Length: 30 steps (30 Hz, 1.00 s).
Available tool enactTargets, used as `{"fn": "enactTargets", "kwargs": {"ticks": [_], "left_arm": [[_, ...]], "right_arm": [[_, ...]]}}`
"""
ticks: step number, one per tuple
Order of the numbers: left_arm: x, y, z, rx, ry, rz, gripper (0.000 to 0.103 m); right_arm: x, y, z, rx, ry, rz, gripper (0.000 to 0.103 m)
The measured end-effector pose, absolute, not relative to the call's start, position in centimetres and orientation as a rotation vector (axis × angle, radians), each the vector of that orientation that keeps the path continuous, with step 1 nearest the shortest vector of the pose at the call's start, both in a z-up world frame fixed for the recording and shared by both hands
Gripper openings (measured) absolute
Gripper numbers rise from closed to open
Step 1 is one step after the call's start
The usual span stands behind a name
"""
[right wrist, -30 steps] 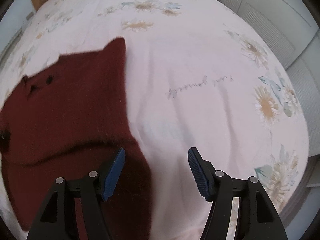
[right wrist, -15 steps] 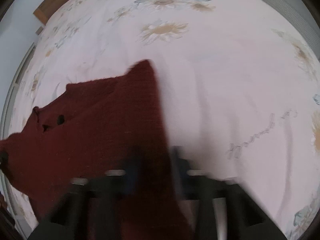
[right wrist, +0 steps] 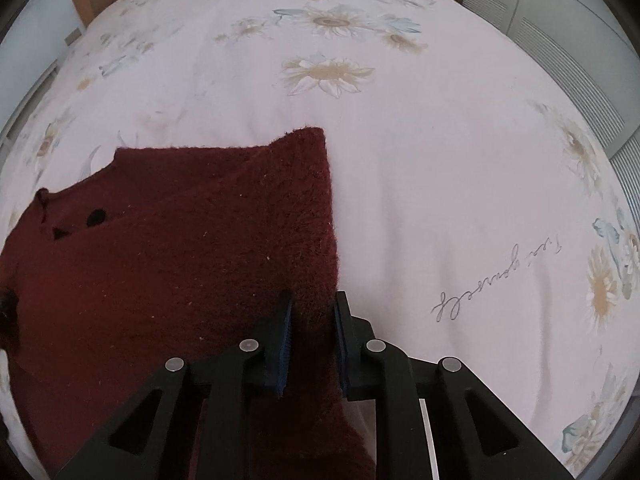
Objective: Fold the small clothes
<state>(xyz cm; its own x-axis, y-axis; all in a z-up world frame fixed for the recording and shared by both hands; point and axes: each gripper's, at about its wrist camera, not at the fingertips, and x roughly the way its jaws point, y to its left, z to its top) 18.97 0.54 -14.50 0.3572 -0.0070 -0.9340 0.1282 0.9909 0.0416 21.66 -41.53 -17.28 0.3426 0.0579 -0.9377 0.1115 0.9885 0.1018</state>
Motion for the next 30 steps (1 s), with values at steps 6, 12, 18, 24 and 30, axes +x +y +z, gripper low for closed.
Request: {"fn": "enactTargets", "kwargs": {"ticks": [6,12,18,24,30], "left_arm": [[18.8,-0.1,-13.2,0.162,1.176,-0.088,0.016],[18.4,-1.8,-10.1,0.122,1.126,-0.141,0.089],[18.3,-6.1,-9.1,0.128,1.081,-0.210,0.102],[18.6,-8.8,-12.6,0.168,1.100,-0.182,0.102],[18.6,-8.0,-15.6,0.180,1.127,-0.164,0.102]], "right_arm": [[20.4,-41.1,-14.2,0.124,1.152,-0.056,0.071],[19.1,-36.9,-10.2,0.040,1.049,0.010,0.086],[18.7,-31.5,-10.2,-0.044,1.012,0.063,0.103],[18.3,-29.1,-14.4,-0.064,1.061,0.062,0.103],[17.6,-30.7,-18.1,-0.037,1.098,0.033,0.103]]}}
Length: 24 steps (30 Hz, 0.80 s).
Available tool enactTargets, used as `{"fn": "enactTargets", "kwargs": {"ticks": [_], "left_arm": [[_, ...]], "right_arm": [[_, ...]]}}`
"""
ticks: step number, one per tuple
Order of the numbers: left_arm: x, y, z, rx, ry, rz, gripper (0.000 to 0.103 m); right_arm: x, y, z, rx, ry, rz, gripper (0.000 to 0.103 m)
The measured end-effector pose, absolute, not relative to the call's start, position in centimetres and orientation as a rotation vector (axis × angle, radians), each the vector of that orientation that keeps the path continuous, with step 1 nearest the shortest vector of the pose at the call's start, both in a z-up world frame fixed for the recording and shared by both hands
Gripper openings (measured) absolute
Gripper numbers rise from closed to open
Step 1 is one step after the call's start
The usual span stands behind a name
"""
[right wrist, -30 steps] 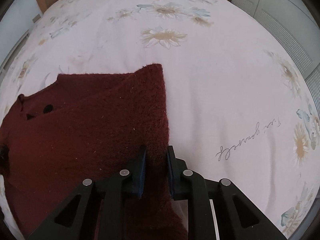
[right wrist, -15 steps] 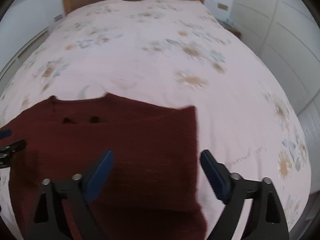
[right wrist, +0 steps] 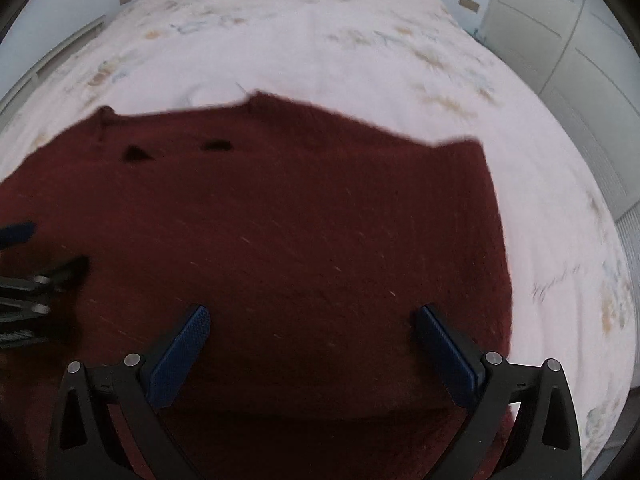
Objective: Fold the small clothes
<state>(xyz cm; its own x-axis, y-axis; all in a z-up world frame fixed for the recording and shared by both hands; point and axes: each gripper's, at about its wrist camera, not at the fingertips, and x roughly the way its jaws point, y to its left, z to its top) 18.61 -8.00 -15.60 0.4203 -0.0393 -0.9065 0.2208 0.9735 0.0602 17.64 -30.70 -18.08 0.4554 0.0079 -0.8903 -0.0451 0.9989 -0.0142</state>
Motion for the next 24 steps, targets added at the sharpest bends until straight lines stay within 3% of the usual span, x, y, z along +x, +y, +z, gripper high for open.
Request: {"fn": "enactTargets", "kwargs": {"ticks": [12,19,24], "left_arm": [[18.0,-4.2,-16.2,0.127,1.130,-0.165,0.102],[18.5,-3.2,-14.7,0.057,1.168,-0.165,0.102],[16.9,2.6,-11.5,-0.092,1.106,-0.114,0.102]], "right_arm": [[16.5,-33.2,-18.4,-0.028,1.090,0.021,0.103],[12.8,-33.2,-14.0,-0.023,1.045,0.021,0.103],[10.3,-34.8,-11.4,0.000,1.030,-0.003,0.103]]}}
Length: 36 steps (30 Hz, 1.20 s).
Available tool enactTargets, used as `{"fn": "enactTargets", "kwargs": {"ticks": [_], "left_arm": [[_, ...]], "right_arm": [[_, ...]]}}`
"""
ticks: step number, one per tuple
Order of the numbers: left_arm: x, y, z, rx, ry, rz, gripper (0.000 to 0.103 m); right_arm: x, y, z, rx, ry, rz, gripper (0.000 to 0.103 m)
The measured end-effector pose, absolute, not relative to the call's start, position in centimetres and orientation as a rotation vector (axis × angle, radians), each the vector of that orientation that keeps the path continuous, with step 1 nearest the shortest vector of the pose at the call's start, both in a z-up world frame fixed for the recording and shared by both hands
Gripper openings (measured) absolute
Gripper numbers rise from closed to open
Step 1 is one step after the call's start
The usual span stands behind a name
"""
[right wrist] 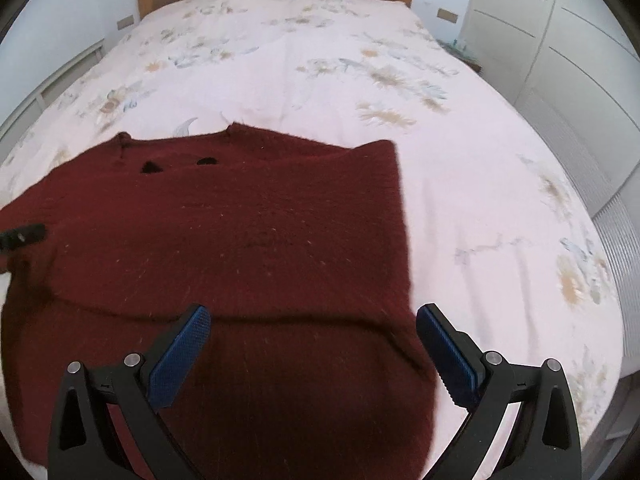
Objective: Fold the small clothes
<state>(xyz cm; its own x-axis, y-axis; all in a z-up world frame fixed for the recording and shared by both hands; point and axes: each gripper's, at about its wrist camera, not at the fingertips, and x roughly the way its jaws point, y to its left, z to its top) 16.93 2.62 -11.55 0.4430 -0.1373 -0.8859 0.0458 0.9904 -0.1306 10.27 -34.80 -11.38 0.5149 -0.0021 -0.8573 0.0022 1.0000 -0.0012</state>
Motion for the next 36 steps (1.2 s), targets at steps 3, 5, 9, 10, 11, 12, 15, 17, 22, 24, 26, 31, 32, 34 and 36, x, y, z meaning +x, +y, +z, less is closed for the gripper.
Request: {"fn": "enactTargets", "kwargs": {"ticks": [3,5,9,10,11,12,15,17,22,24,26,31,32,34,36], "left_arm": [[16.0,8.5,-9.9,-0.164,1.066,-0.033,0.102],[14.7,12.3,-8.7,-0.216,1.023,0.058,0.102],[11.7,21.7,-6.6,-0.386,0.927,0.264,0.102],[11.1,24.1,-6.5,-0.417,0.922,0.316,0.102],[10.8,25.8,-6.3,-0.431,0.921,0.352,0.102],[10.1,27.8,-6.2,-0.441,0.917,0.396,0.102],[9.3,32.0,-7.1,-0.493,0.926,0.511,0.102],[9.0,34.7,-8.7,-0.573,0.947,0.557,0.102],[6.8,39.1,-11.9,-0.701,1.051,0.652,0.102],[6.7,39.9,-13.1,-0.751,1.088,0.649,0.101],[7.1,40.0,-13.4,-0.736,1.101,0.654,0.101],[8.6,39.2,-12.7,-0.658,1.128,0.607,0.056],[8.8,39.0,-12.3,-0.644,1.137,0.601,0.041],[9.4,38.6,-11.8,-0.625,1.147,0.572,0.021],[9.9,38.0,-11.1,-0.595,1.153,0.532,0.017]], "right_arm": [[8.9,-36.0,-10.4,0.045,1.024,-0.028,0.103],[8.6,-36.3,-10.1,0.056,1.020,-0.044,0.103],[8.1,-36.3,-9.9,0.055,1.020,-0.068,0.103],[7.9,-36.3,-9.8,0.055,1.021,-0.070,0.103],[7.8,-36.3,-9.9,0.056,1.024,-0.073,0.103],[7.6,-36.3,-9.9,0.055,1.026,-0.076,0.103],[7.2,-36.2,-10.1,0.063,1.034,-0.088,0.103],[6.8,-36.4,-10.3,0.069,1.046,-0.091,0.103],[6.9,-36.3,-10.7,0.034,1.060,-0.102,0.103],[7.0,-36.3,-10.9,0.025,1.067,-0.107,0.103],[7.1,-36.4,-11.1,0.024,1.071,-0.108,0.103],[7.1,-36.2,-11.5,0.021,1.074,-0.100,0.103],[7.1,-36.1,-11.6,0.020,1.076,-0.096,0.103],[7.1,-36.0,-11.8,0.016,1.079,-0.094,0.103],[7.1,-36.0,-11.7,0.019,1.078,-0.092,0.103]]}}
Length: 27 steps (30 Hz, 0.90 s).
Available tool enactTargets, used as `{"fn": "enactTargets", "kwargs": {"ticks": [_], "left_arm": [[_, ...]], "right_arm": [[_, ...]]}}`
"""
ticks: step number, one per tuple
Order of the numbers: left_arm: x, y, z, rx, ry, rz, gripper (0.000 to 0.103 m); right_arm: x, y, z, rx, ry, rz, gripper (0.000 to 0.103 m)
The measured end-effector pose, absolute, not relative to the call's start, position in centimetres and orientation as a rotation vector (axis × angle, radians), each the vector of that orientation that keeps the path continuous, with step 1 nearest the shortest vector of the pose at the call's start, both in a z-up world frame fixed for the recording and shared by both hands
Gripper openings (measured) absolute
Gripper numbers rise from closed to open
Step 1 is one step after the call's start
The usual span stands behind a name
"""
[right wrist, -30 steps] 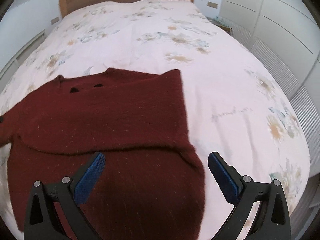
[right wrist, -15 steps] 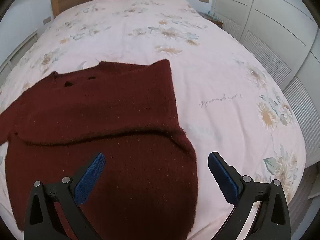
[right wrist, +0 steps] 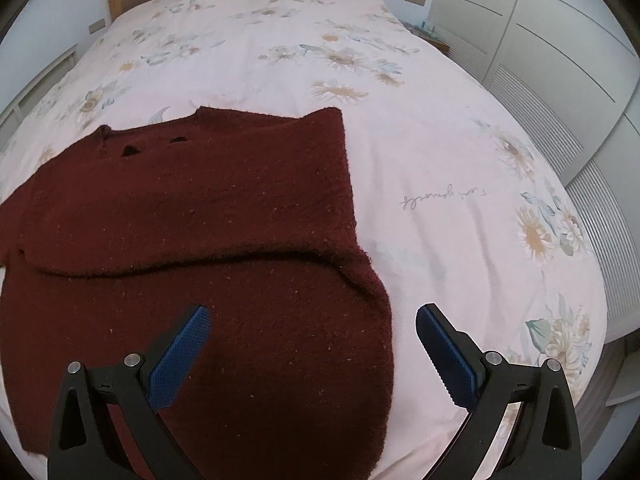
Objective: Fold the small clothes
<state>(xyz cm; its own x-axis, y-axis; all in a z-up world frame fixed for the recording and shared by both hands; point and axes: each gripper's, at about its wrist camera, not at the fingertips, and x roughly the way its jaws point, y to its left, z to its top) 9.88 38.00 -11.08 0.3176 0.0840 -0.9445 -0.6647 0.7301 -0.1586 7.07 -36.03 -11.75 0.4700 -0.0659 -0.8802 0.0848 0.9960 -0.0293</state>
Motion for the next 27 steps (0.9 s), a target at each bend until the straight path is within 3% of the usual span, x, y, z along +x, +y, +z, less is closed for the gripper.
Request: {"fn": "enactTargets", "kwargs": {"ticks": [7,14,20,27], "left_arm": [[10.7,33.3,-6.1,-0.523,1.055,0.358,0.016],[13.4,23.1,-0.4,-0.390,0.995,0.147,0.015],[17.4,13.1,1.4,-0.320,0.964,-0.040,0.015],[20.8,2.3,0.0,-0.235,0.999,-0.191,0.014]], "right_arm": [[7.2,-36.2,-11.4,0.027,1.061,-0.084,0.103],[7.7,-35.9,-10.1,0.032,1.023,-0.061,0.103],[8.2,-36.1,-8.7,0.041,0.983,-0.049,0.103],[9.0,-37.0,-7.4,0.026,0.958,-0.056,0.103]]}}
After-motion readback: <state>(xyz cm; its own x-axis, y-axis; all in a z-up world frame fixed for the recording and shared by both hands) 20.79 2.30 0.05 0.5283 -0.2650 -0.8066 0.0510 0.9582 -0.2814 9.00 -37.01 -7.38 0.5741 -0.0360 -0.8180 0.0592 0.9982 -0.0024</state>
